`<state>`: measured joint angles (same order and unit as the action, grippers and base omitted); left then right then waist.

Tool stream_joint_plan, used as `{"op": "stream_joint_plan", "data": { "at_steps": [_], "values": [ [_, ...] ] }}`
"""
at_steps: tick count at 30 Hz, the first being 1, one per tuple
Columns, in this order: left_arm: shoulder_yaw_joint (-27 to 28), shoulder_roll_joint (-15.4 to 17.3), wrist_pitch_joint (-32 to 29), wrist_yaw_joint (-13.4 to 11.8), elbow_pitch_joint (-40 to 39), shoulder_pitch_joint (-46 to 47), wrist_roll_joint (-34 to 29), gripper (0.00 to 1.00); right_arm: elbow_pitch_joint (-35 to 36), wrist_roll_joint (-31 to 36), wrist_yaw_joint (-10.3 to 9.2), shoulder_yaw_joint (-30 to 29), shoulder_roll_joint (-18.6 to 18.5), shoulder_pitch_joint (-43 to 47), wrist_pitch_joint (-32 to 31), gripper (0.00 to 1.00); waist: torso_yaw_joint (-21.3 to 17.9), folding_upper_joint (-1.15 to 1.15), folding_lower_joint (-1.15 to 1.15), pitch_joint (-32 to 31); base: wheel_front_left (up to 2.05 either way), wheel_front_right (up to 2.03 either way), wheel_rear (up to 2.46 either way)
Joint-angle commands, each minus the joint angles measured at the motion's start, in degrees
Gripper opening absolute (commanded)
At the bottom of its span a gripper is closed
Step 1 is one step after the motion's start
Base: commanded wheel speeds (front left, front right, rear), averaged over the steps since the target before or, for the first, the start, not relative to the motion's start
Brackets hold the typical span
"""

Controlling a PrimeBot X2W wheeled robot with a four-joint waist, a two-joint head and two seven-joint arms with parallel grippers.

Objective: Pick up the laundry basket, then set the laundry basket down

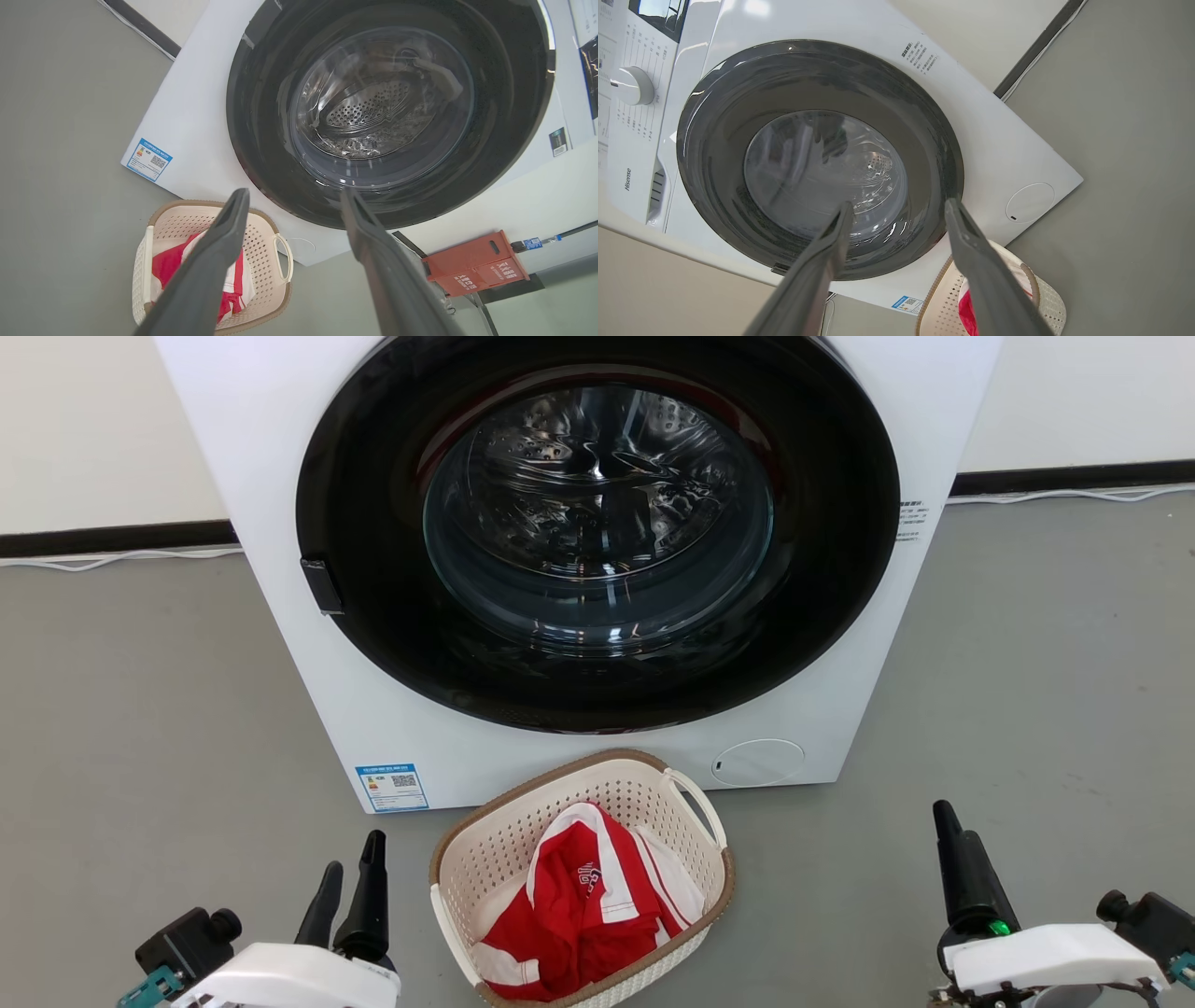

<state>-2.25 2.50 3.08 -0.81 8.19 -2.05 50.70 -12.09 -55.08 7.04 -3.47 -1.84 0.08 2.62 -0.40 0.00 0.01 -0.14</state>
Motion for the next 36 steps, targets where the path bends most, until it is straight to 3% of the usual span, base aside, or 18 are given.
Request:
{"op": "stream_joint_plan", "data": {
  "at_steps": [1, 36],
  "values": [
    [0.19, 0.93, 0.80, -0.80, -2.44, 0.75, -3.05, 1.00, 2.09, 2.67, 0.21, 1.03, -0.69, -0.66, 1.26, 1.00, -0.02, 0.00, -0.01, 0.00, 0.00, 0.00, 0.00],
    [-5.83, 3.89, 6.51, -8.45, -8.15, -1.86, -26.69, 1.00, 4.95, 26.04, 0.34, 4.06, -0.87, 0.48, 6.97, 1.00, -0.29, 0.00, -0.01, -0.40, 0.00, 0.00, 0.00]
  ]
}}
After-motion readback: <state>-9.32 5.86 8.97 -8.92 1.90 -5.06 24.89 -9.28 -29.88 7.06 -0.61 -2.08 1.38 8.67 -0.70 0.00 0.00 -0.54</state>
